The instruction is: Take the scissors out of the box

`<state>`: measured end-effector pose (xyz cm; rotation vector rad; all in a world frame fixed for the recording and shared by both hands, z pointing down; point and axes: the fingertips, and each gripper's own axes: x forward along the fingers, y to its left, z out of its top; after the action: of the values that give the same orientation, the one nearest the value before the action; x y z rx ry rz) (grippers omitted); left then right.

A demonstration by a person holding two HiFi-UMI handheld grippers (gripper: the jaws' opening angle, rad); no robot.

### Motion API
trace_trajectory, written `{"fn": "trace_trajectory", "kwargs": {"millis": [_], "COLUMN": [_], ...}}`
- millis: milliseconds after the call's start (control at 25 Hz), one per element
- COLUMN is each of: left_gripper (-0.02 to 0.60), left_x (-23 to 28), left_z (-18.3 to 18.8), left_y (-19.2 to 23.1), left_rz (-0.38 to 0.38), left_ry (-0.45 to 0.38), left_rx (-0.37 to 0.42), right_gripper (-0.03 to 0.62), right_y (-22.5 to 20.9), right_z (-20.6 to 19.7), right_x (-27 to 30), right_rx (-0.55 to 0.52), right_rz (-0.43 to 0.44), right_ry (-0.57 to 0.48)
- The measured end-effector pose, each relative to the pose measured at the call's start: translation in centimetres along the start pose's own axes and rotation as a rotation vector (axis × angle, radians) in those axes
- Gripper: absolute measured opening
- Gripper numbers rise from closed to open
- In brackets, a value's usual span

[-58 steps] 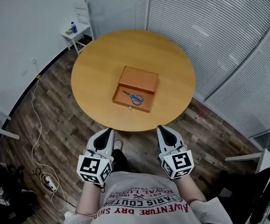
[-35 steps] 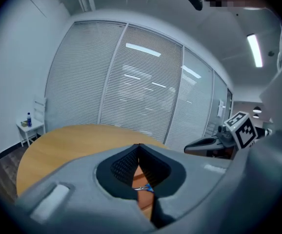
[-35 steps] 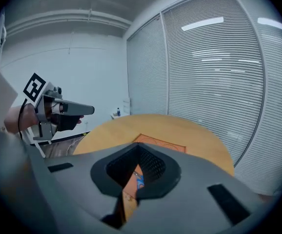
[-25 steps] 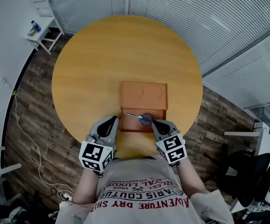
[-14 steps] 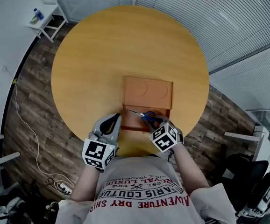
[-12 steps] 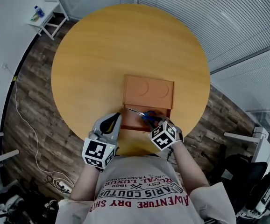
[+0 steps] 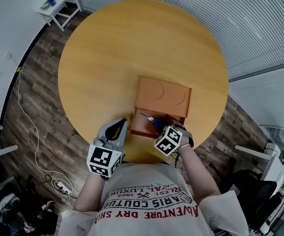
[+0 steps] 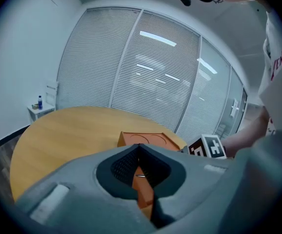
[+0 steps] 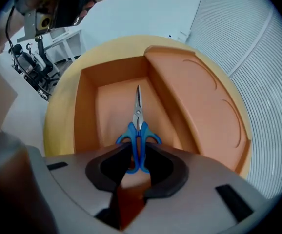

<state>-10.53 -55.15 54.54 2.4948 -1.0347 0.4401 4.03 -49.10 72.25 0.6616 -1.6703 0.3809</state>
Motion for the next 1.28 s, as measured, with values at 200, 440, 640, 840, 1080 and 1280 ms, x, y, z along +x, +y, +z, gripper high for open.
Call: {"fn": "trace_trajectory", "kwargs": {"millis": [200,440,640,840,1080,1280], "left_gripper": [0.009,0.009,0.009,0.009,0.009,0.009], "left_x": [-0.6,-1.4,-2.0,-3.0,-3.5,-4.1], "left_z": [-0.3,0.1,0.7,0.9,1.8,3.3], "left_y": [1.1,0.9,0.6,-0.6,-1.4,-2.4], "left_rz": [0.039,0.058,0.072,0.072,0.070,0.062], "left_ry": [-0.001,-0.010,-0.024,-0.042,-0.071,-0.099], "left_rx": [-0.026,-0.019,-0.008,0.002,0.018,0.047], "right_gripper": [0.097,0.091,0.089,0.087,0.087,0.087], "right_y": [0.2,0.4,0.4,0.5,-0.2,-1.7], "right_z": [0.6,0.4,0.7,1.3,3.0,4.4], "right_x": [0.2,0.0,-1.7,-5.2,-10.3,-15.3], "right_rx": [-0.017,-0.034,0.008,0.038,0.041,0.138], "right_rz": [0.018,-0.006,0.004,0.005,-0.050,-0.112], "right_ry": [-0.007,-0.025,-0.094,-0.193,-0.330,-0.485]}}
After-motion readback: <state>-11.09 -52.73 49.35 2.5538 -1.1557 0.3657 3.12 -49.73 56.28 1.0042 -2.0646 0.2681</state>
